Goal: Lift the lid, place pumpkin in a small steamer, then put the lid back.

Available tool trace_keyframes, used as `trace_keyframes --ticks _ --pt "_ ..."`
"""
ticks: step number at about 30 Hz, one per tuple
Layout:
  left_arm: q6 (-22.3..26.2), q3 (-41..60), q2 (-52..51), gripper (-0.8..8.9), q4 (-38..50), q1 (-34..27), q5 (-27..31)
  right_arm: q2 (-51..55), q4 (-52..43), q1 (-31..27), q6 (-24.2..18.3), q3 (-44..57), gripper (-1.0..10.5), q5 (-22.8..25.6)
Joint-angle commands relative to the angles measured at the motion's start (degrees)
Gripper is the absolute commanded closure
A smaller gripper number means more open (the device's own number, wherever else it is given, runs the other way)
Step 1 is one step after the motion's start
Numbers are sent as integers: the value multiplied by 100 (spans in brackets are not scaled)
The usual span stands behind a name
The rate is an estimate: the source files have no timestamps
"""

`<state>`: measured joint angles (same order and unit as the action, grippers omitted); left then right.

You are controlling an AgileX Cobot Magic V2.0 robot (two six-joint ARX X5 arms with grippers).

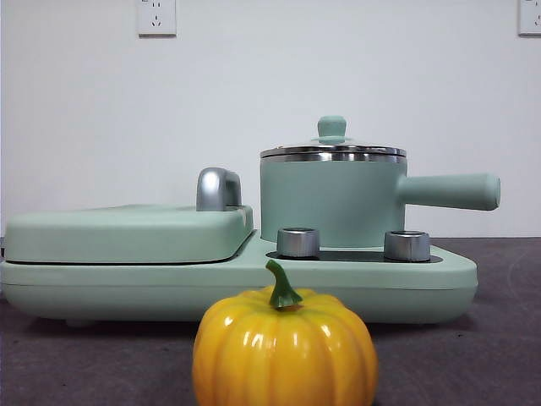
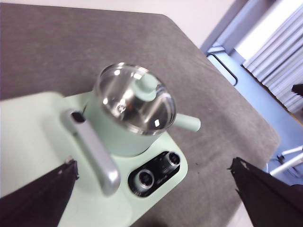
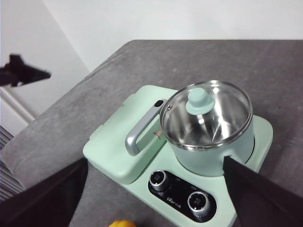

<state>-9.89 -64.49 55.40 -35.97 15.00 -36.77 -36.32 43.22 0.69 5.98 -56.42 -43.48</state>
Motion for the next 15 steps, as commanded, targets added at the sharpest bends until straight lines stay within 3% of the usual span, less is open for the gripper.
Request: trace_keyframes --ticks 1,15 --pt "262 -472 581 285 68 240 144 -28 -2 -2 -42 -90 491 0" --pt "1375 -2358 3158 285 295 1633 1231 -28 15 -2 -42 -90 491 0"
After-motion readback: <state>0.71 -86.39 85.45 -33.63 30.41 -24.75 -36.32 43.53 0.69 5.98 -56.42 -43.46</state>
